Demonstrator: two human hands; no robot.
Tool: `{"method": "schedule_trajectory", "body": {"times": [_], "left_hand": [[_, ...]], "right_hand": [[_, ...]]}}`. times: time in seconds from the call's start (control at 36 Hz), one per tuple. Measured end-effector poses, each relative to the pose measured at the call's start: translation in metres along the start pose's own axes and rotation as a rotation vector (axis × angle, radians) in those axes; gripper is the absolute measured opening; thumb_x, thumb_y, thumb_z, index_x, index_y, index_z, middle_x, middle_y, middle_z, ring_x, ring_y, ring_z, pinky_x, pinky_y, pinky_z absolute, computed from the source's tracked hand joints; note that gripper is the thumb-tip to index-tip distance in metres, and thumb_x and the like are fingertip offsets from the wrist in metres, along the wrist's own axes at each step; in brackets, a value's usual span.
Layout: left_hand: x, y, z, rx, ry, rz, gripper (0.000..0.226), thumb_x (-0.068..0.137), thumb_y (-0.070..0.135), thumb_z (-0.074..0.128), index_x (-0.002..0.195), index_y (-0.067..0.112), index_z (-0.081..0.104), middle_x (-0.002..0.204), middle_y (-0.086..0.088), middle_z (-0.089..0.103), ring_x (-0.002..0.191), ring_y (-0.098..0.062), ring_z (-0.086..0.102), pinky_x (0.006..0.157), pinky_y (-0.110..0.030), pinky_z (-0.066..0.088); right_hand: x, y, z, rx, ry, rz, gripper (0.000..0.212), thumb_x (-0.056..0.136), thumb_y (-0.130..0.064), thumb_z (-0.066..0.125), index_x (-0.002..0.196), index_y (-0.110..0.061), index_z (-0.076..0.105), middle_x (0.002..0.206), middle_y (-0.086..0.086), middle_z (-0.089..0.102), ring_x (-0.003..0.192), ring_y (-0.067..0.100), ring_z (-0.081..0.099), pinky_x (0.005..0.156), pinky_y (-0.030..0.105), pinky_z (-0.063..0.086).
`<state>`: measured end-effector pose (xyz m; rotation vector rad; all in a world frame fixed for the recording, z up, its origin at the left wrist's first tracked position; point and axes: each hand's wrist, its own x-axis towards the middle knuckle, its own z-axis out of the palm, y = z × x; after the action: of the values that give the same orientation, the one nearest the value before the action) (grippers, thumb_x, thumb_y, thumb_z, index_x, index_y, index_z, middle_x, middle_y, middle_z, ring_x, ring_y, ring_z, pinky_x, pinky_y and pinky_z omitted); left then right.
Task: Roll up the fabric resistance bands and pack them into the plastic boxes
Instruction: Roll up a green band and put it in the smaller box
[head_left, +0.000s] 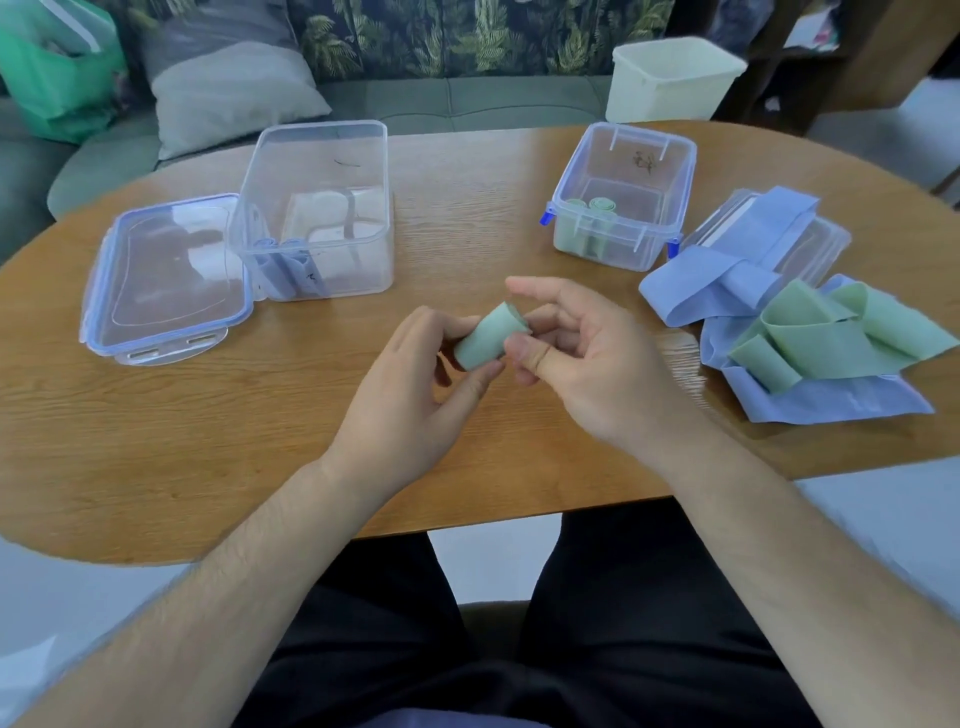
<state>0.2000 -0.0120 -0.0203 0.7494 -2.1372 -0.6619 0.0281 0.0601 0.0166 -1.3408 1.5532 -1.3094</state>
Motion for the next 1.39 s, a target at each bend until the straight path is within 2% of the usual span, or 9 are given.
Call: {"method": "schedule_trajectory", "body": {"times": [0.19,0.42,0.5,0.58,0.67,0.83,0.92,1.28,1.39], "left_hand": [[0.012,0.001,0.023,0.033,0.062,0.058,0.026,0.089,0.016,0.073,0.107,0.004,0.058,0.1,-0.004,0.059,0.093,-0.009,0.054,0.086,-0.008,0.041],[0.059,0.004,0.064,-0.146,0.052,0.095,0.038,0.087,0.021,0.079,0.118,0.012,0.058,0.109,0.005,0.06,0.102,-0.006,0.058,0.085,-0.02,0.048],[0.081,0.002,0.085,-0.165,0.097,0.092,0.051,0.087,0.021,0.079,0.131,0.011,0.054,0.123,-0.001,0.058,0.112,-0.009,0.057,0.092,-0.024,0.047],[0.096,-0.007,0.111,-0.01,0.138,0.13,0.053,0.092,0.028,0.071,0.136,0.003,0.052,0.133,-0.009,0.055,0.123,-0.022,0.053,0.105,-0.035,0.044],[0.106,-0.014,0.129,0.181,0.153,0.189,0.052,0.095,0.034,0.065,0.138,0.007,0.053,0.142,-0.007,0.053,0.134,-0.024,0.045,0.111,-0.032,0.031],[0.135,-0.029,0.148,0.331,0.156,0.276,0.057,0.097,0.041,0.056,0.143,0.007,0.051,0.151,-0.007,0.048,0.146,-0.025,0.037,0.121,-0.043,0.025],[0.149,-0.035,0.153,0.359,0.159,0.252,0.061,0.095,0.043,0.057,0.143,0.007,0.051,0.152,-0.007,0.047,0.148,-0.024,0.035,0.124,-0.042,0.019],[0.161,-0.043,0.155,0.373,0.1,0.262,0.047,0.094,0.043,0.054,0.131,0.014,0.06,0.136,0.001,0.06,0.137,-0.021,0.047,0.118,-0.043,0.028],[0.161,-0.042,0.152,0.37,0.086,0.251,0.047,0.095,0.042,0.054,0.132,0.014,0.06,0.138,0.0,0.059,0.139,-0.022,0.045,0.119,-0.044,0.027]], "right_hand": [[0.007,-0.013,-0.026,0.245,-0.001,0.209,0.018,0.092,-0.007,0.069,0.11,-0.004,0.072,0.096,0.02,0.075,0.079,0.024,0.073,0.081,0.031,0.061],[0.031,-0.029,-0.064,-0.085,0.123,0.206,0.01,0.091,-0.009,0.07,0.1,-0.012,0.073,0.088,0.009,0.077,0.071,0.021,0.075,0.073,0.023,0.06],[0.053,-0.038,-0.088,-0.247,0.168,0.183,0.01,0.089,-0.01,0.07,0.099,-0.011,0.073,0.088,0.011,0.076,0.07,0.022,0.074,0.077,0.034,0.06],[0.085,-0.041,-0.118,-0.37,0.236,0.167,0.012,0.089,-0.01,0.069,0.1,-0.009,0.071,0.092,0.017,0.075,0.069,0.021,0.074,0.081,0.038,0.062],[0.121,-0.037,-0.143,-0.51,0.281,0.194,0.013,0.086,-0.014,0.069,0.099,-0.013,0.072,0.087,0.011,0.076,0.075,0.022,0.076,0.084,0.042,0.062],[0.17,-0.016,-0.153,-0.793,0.076,0.347,0.015,0.086,-0.013,0.064,0.092,-0.008,0.078,0.084,0.009,0.078,0.083,0.019,0.076,0.077,0.032,0.061],[0.182,-0.007,-0.15,-0.92,-0.039,0.367,0.023,0.085,-0.008,0.065,0.103,0.0,0.076,0.095,0.011,0.078,0.097,0.028,0.073,0.09,0.043,0.058],[0.192,0.002,-0.155,-0.923,-0.153,0.399,0.027,0.085,-0.017,0.075,0.11,-0.009,0.074,0.098,0.004,0.075,0.092,0.019,0.074,0.08,0.029,0.06],[0.192,0.002,-0.149,-0.997,-0.192,0.379,0.026,0.09,-0.018,0.069,0.111,-0.002,0.073,0.105,0.011,0.074,0.101,0.027,0.071,0.092,0.042,0.057]]}}
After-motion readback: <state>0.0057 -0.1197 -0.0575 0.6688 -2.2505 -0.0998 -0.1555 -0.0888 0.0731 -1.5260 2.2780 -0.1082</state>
